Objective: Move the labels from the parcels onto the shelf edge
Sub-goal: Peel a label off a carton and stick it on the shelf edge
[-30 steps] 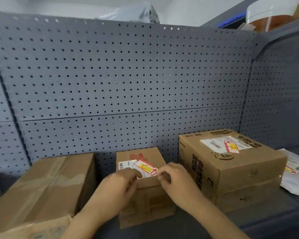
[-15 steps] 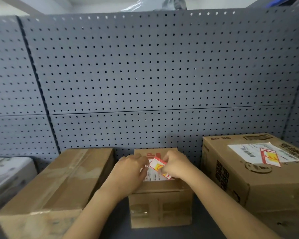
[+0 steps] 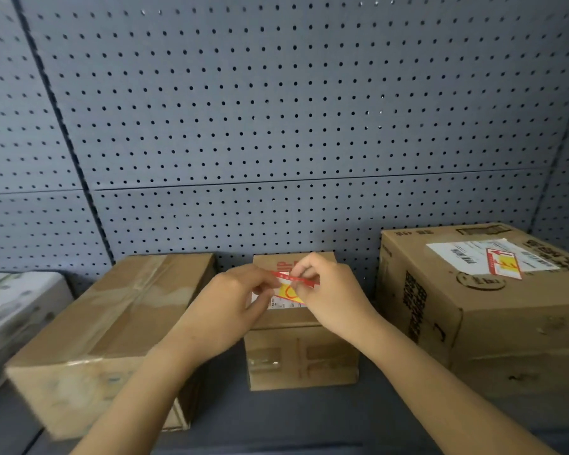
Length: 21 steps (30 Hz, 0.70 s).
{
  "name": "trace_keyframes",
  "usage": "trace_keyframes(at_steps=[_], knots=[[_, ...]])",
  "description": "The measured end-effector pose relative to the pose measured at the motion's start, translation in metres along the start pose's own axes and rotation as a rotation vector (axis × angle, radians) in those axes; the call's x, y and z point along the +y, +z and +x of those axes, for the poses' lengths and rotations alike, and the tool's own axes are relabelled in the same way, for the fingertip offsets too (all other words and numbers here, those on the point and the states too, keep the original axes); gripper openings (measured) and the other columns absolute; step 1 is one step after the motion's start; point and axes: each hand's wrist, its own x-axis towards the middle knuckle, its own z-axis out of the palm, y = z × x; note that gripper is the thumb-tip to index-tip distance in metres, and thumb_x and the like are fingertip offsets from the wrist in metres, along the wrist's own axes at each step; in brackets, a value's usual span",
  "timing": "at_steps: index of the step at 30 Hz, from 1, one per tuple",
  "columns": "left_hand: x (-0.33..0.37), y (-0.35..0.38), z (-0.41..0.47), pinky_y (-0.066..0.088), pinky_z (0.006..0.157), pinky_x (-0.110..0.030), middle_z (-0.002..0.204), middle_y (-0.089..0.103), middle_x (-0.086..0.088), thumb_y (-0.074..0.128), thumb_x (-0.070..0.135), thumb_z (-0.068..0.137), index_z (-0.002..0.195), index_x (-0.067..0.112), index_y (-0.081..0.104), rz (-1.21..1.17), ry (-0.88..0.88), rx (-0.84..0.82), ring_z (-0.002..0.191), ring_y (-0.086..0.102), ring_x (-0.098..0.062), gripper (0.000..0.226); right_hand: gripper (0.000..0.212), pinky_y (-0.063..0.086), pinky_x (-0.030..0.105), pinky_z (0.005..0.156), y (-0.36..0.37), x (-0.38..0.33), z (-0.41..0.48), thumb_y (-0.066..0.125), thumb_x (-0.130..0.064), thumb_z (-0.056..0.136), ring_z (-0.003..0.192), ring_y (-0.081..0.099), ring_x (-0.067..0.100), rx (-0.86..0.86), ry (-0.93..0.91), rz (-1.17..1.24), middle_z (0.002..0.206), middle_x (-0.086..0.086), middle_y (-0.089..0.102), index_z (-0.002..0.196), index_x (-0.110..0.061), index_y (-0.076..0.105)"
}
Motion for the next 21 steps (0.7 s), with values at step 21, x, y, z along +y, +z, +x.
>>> trace_keyframes(at_steps=[21], knots=[[-0.095,-0.134,-0.194,0.049,0.07,-0.03,0.089,0.062,0.013,0.042,0.033,0.088,0.096,0.025,0.062,-0.026,0.044,0.02,0.079,0.057,-0.004,0.023,0.015,0.057,0.036,0.065,0.156,-0.157,-0.105,0.068,-0.013,0.081,0.073,0.064,0.009,-0.143,0.15,0.147,0.082,-0.006,0.066,0.077,-0.027,0.061]])
